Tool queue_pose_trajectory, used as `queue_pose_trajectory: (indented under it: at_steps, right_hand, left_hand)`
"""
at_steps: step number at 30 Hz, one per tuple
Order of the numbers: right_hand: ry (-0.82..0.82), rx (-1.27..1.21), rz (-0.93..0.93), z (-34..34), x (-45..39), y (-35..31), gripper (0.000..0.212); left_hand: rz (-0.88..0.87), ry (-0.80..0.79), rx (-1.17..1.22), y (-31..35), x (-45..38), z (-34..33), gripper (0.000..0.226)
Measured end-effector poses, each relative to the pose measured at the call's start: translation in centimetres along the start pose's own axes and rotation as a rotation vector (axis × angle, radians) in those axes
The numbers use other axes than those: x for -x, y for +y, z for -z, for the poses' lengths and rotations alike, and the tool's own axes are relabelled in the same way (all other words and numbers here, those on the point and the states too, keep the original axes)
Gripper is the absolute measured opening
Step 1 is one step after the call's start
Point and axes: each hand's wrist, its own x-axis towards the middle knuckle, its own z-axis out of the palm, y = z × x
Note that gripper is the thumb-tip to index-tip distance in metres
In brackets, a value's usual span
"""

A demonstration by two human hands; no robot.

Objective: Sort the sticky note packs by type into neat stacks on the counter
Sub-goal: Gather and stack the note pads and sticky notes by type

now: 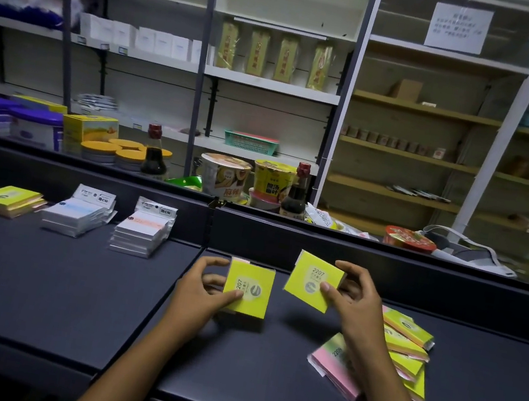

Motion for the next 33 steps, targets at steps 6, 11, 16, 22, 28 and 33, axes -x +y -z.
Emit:
queue_pose_trajectory:
  at_steps: [6,11,16,22,28,33]
  right_hand:
    - [0.035,-0.067,-0.072,-1.2,1.0,-0.4,0.038]
    - [-0.012,-0.077,-0.073,-4.5,2.6,-2.2,0.035]
    - [-0.073,-0.092,-0.036,-9.2,4.4,-4.8,0.039]
    - [-0.135,-0.140,-0.006,-16.5,7.5,-6.7,0.037]
    - [-0.234,-0.174,0.023,-24.7,10.5,-8.9,0.045]
    - [-0.282,-0.219,0.030,-30.5,12.5,-10.3,0.046]
  left_hand:
    - [0.016,0.146,0.188,0.4,2.1,2.2,0.038]
    - [0.035,0.214,0.405,1.4,4.9,5.1,0.033]
    - [-0.001,0.217,0.364,3.4,7.4,10.5,0.031]
    - [-0.051,0.263,0.279,5.4,10.0,19.3,0.023]
    - [-0.104,0.312,0.232,6.7,12.3,28.3,0.026]
    - [-0.106,0.313,0.234,7.2,13.8,34.6,0.037]
